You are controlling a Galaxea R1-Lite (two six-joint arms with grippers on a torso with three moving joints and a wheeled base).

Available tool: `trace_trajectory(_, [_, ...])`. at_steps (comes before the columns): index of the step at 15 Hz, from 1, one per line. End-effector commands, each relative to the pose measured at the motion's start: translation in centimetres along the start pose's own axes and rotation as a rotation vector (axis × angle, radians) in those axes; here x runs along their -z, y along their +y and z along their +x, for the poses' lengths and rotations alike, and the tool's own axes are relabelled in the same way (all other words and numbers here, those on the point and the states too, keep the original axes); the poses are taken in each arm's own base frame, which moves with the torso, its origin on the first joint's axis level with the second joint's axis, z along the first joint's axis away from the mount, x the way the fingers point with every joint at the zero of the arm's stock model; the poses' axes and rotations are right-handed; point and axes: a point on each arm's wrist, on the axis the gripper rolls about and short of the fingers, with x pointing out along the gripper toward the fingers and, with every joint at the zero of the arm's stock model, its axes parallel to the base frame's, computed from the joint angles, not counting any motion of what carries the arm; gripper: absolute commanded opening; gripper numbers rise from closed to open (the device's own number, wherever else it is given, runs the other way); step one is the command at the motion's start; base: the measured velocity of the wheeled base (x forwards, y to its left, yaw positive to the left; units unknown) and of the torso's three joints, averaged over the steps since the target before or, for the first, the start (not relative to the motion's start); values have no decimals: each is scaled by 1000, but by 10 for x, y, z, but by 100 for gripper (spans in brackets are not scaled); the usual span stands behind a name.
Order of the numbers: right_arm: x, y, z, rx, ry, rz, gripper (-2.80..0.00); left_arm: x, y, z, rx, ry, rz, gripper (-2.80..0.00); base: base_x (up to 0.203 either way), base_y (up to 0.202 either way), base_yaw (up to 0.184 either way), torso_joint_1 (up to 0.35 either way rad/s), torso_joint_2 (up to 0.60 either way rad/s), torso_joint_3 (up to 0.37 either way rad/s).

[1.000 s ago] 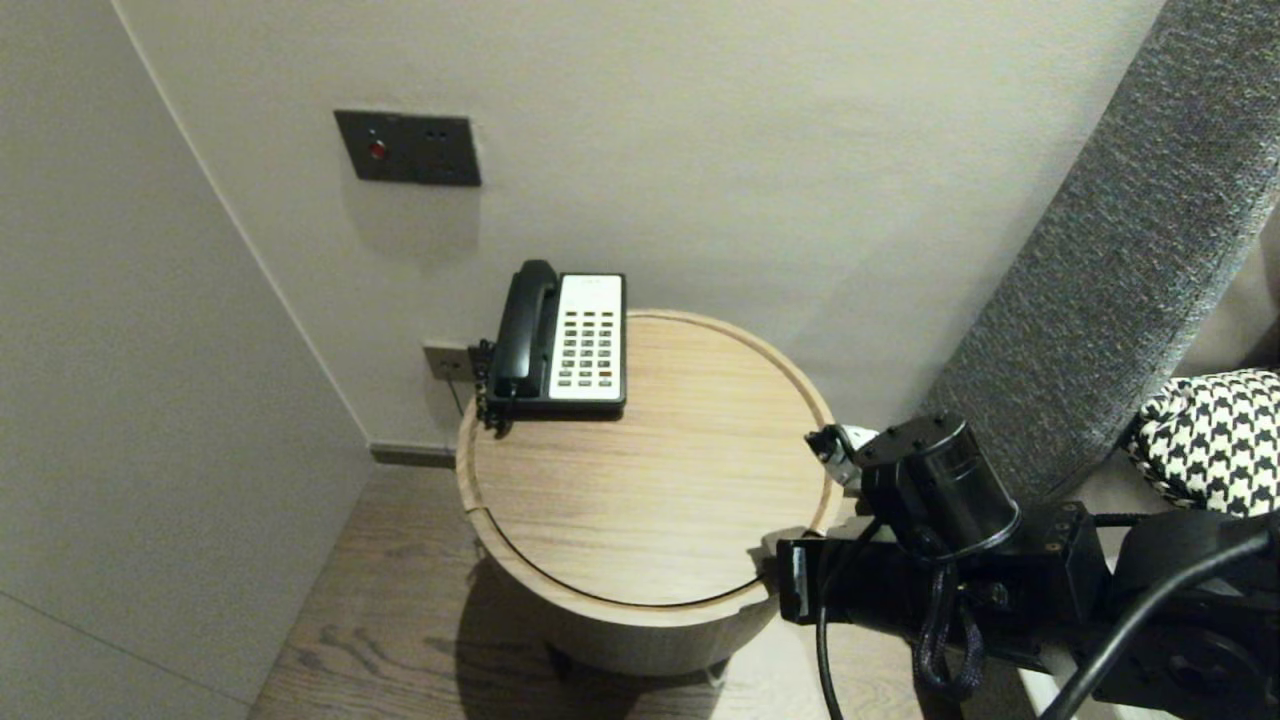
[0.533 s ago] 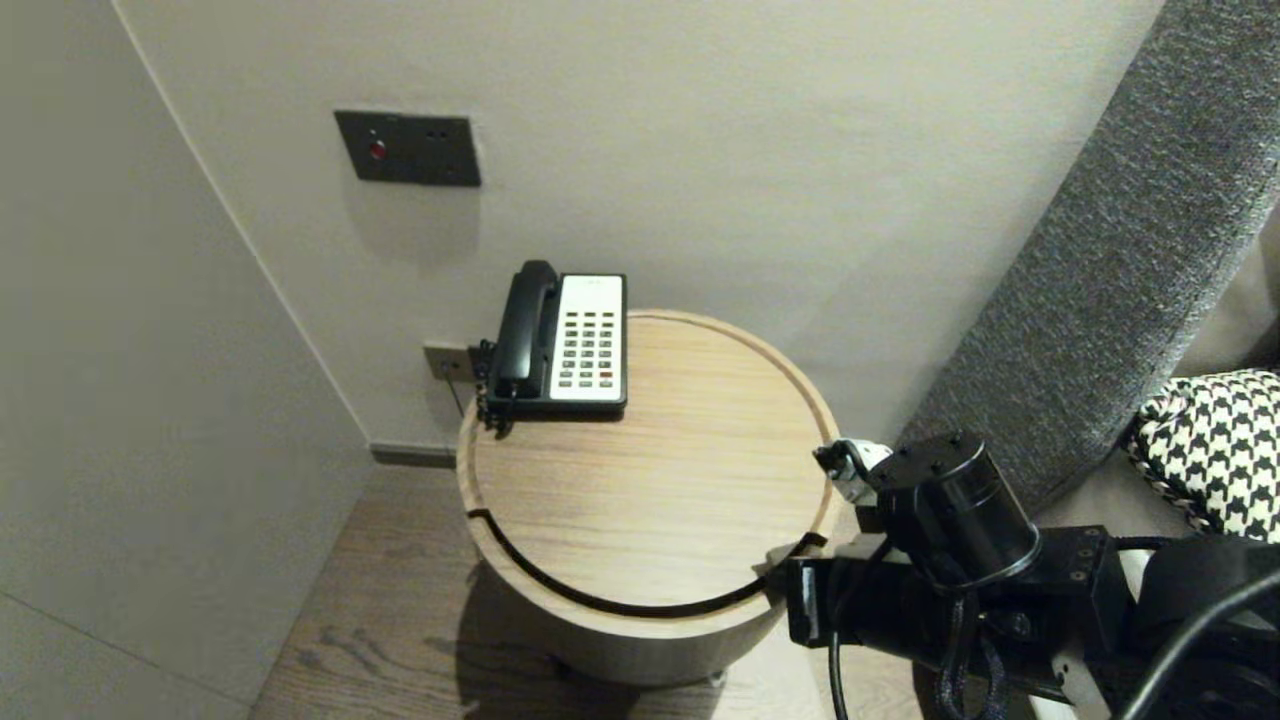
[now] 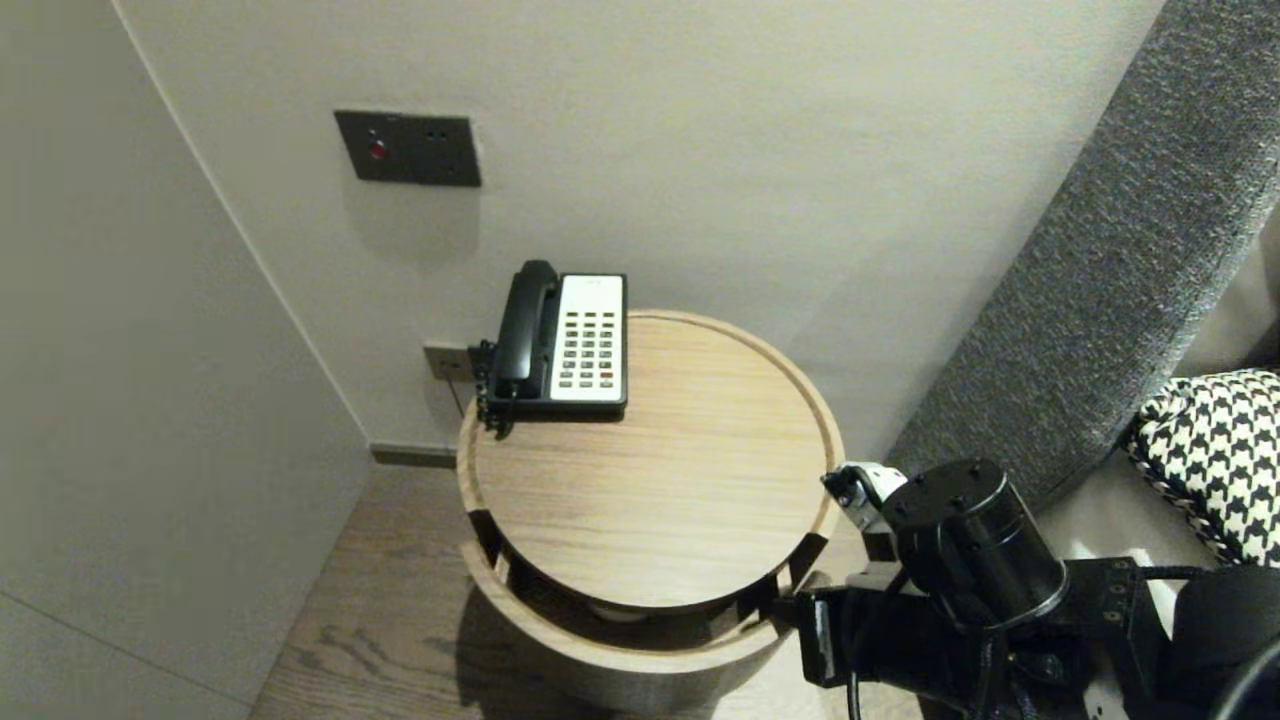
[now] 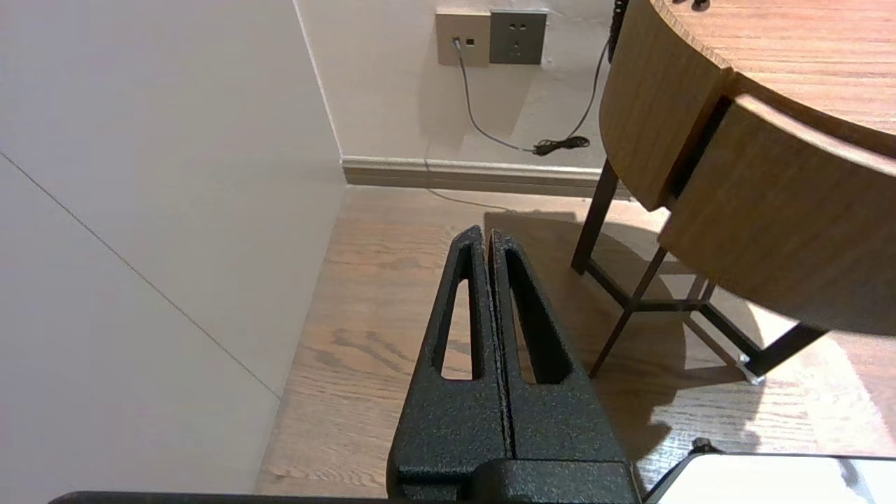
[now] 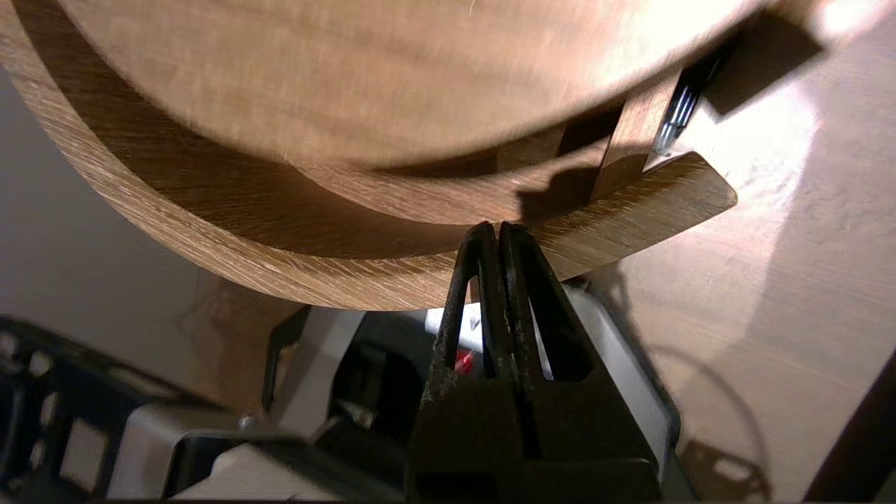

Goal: Open the nightstand drawer

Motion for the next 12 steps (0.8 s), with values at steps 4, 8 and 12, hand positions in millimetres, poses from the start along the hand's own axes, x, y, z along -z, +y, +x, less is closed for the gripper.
trace_trajectory(4, [21,6,-5,-25,56,41,-280,0,0,0,0,0,1,-280,0,0,0,0,0,0])
trace_trajectory(8, [34,5,-12,-33,83,22,-280,0,0,0,-1,0,-1,-280,0,0,0,0,0,0])
trace_trajectory(12, [51,4,-27,-67,108,-15,-280,0,0,0,-1,0,1,-280,0,0,0,0,0,0])
